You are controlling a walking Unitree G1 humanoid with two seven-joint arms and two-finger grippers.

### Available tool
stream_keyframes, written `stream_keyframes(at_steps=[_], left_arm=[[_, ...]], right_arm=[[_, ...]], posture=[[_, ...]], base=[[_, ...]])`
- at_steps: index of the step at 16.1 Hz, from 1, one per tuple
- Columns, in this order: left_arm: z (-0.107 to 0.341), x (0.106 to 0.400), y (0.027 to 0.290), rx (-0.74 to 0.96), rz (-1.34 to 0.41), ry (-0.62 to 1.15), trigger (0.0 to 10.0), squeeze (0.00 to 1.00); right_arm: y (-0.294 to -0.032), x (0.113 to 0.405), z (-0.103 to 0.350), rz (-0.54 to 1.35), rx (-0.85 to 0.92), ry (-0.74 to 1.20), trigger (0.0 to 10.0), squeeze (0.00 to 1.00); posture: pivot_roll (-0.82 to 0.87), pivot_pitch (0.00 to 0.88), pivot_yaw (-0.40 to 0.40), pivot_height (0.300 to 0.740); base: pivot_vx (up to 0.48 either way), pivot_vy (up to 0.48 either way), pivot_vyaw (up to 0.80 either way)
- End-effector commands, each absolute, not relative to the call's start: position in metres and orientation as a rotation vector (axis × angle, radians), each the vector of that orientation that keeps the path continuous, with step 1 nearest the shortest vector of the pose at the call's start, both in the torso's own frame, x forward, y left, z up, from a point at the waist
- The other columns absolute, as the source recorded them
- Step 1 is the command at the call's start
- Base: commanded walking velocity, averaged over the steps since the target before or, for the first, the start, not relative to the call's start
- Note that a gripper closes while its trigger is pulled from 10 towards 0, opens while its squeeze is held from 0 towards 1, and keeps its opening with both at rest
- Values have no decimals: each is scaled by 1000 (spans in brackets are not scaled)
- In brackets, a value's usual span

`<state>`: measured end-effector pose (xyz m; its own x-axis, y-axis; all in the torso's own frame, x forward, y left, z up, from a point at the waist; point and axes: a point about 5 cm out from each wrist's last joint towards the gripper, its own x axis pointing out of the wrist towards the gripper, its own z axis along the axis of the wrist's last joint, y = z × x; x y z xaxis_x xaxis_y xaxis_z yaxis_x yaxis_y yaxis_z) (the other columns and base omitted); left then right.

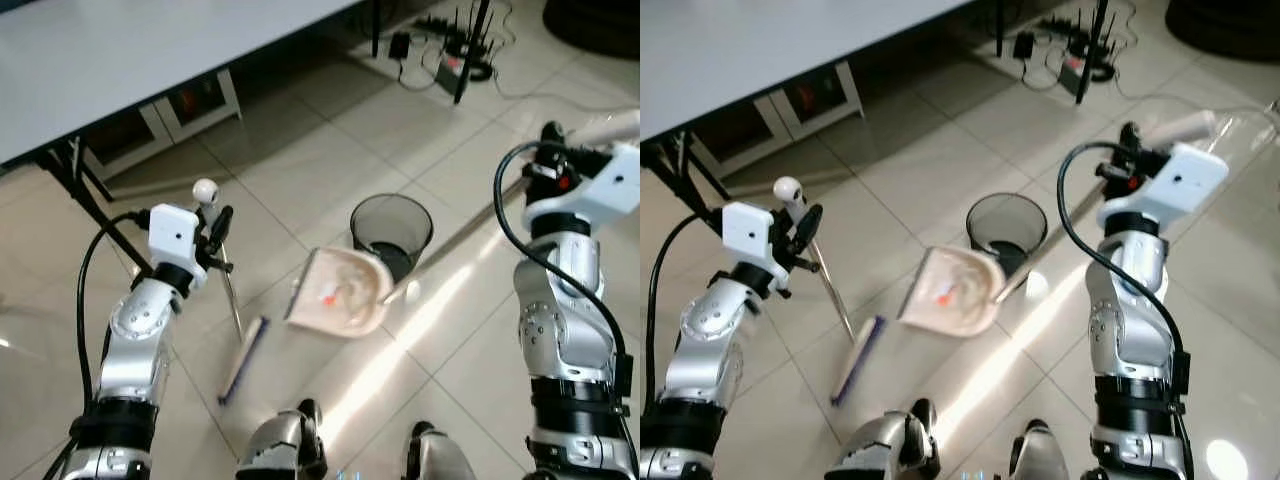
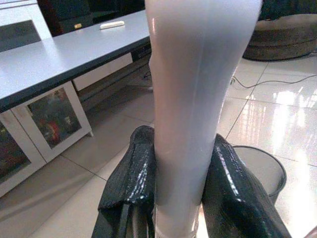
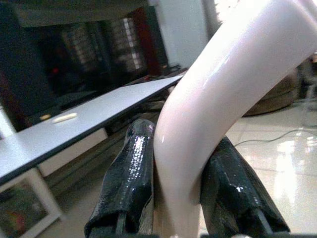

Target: Sweep floor

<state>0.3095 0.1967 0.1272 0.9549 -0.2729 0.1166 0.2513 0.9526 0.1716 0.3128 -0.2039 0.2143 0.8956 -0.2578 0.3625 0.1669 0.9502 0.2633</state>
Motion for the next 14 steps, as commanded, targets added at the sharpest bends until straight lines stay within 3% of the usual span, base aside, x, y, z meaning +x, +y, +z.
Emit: stream_keyframes(at_steps=[1, 6, 14], left_arm=[[129, 305, 193, 171, -268, -147, 10000, 0], [132, 303, 188, 164, -265, -136, 10000, 0], [138, 298, 192, 138, -216, -132, 10000, 0]], right_arm=[[-201, 309, 231, -193, 269, -439, 10000, 0], [-200, 305, 261, -160, 277, -447, 10000, 0], [-215, 304, 306, -162, 236, -494, 10000, 0]], posture=[[-11, 99, 130, 740], [-17, 100, 134, 740], [-30, 91, 117, 740]], base=[[0, -446, 0], [0, -455, 0], [0, 0, 0]])
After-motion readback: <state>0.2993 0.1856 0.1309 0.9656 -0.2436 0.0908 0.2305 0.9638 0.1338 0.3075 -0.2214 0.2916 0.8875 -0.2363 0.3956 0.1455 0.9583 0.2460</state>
